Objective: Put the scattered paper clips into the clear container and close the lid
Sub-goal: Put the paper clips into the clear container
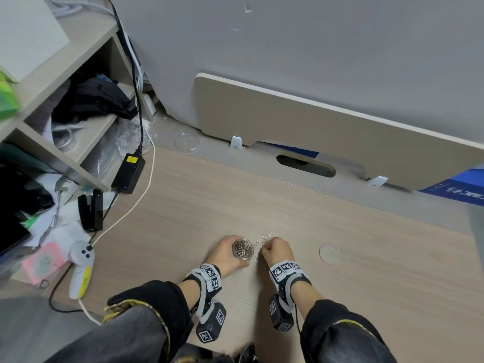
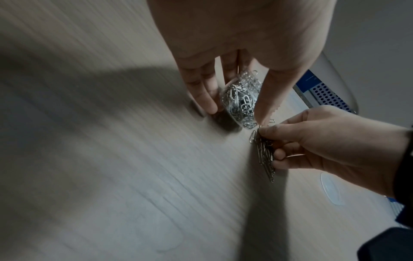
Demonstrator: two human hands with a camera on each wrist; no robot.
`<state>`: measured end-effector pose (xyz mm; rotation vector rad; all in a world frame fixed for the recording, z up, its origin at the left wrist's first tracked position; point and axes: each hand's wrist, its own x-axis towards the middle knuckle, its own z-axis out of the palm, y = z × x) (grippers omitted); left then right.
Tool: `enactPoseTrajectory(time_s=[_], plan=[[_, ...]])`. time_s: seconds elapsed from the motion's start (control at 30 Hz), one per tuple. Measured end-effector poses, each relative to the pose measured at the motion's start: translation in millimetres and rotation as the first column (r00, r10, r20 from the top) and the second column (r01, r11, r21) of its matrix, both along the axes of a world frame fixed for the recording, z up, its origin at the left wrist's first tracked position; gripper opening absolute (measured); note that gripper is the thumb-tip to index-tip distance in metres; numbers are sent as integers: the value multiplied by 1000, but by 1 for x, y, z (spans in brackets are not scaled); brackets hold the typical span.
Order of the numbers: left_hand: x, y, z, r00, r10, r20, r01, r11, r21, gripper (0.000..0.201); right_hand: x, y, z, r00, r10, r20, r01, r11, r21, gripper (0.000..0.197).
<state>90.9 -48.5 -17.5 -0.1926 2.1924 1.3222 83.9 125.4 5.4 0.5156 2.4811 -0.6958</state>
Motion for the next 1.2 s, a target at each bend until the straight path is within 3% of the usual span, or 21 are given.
enactPoseTrajectory(time_s=[0.17,0.3,0.4,0.47,0.53,0.63,0.73,0.83,0.93,1.03,1.1,1.2], plan=[[1,-2,4,1000,-1,-10,1,1000,1,76,4,12,-1,997,-83,-6,81,985,-152,13],[1,0,5,1000,-9,-10,9,1000,2,74,3,24,13,957,-291,-6,260,865,-429,19],[3,8,8,1000,-27,-3,28,999,26,69,-2,19,32,978,-207,-30,162,840,-519,19],[4,14,8,999,-48,-6,49,998,42,72,-6,8,44,992,-75,-104,19,888,-460,17],[3,19,10,998,-67,-13,68,996,57,78,-8,-1,48,976,115,-187,-164,946,-279,15],[2,22,15,995,-91,-27,93,993,67,69,-8,-10,51,935,318,-155,-337,935,-116,13],[1,17,13,996,-83,-28,85,994,74,67,-4,-8,56,957,214,-196,-255,941,-221,14],[1,11,5,997,-66,-39,68,996,50,75,-2,11,55,959,30,-282,-85,980,-183,13],[0,8,4,998,-54,-44,55,998,20,81,5,30,44,989,79,-125,-81,997,-11,17],[0,8,1,998,-57,-40,58,998,14,80,23,30,26,982,182,56,-187,978,97,42],[1,8,-1,997,-61,-37,62,998,14,81,33,21,17,988,136,72,-143,983,117,54],[2,9,-2,997,-71,-36,71,997,5,84,41,5,8,999,31,27,-34,991,129,56]])
